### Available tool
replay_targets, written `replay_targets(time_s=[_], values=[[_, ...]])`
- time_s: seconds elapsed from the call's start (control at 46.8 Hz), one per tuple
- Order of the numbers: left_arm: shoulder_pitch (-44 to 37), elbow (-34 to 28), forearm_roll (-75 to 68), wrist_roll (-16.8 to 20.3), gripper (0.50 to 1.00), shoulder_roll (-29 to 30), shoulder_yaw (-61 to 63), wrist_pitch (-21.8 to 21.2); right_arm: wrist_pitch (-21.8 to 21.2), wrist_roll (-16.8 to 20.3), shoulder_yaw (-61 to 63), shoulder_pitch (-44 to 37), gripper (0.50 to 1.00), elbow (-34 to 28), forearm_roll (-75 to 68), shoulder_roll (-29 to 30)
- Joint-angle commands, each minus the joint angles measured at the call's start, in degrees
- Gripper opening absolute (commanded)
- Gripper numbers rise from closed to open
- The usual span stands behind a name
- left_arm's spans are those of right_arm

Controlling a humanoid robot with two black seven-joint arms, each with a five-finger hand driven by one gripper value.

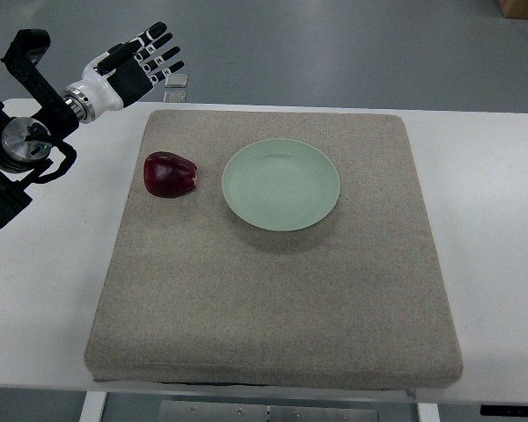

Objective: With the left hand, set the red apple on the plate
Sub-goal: 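Move the open left hand toward the table near the red apple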

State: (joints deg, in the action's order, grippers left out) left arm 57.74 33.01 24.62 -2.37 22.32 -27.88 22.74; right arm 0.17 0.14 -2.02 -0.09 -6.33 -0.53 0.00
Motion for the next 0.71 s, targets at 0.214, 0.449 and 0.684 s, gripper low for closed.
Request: replay_targets(time_s=[0.214, 0.449, 0.684], values=[[0.5, -0.5, 0.0, 0.0, 0.996, 0.5, 0.0, 0.1, 0.0, 0.0, 0.0, 0.0, 0.932, 0.0, 0.0, 0.0], [1.8, -3.5, -0.1, 0.0, 0.996, 1.0, 0.3, 0.4, 0.0, 0.0, 0.0, 0.0, 0.93, 0.0, 0.0, 0.0], [1.2, -5.3, -8.5, 0.3, 0.996, 1.6, 1.0, 6.5, -0.1, 0.0, 0.0, 0.0, 0.93, 0.0, 0.0, 0.0]])
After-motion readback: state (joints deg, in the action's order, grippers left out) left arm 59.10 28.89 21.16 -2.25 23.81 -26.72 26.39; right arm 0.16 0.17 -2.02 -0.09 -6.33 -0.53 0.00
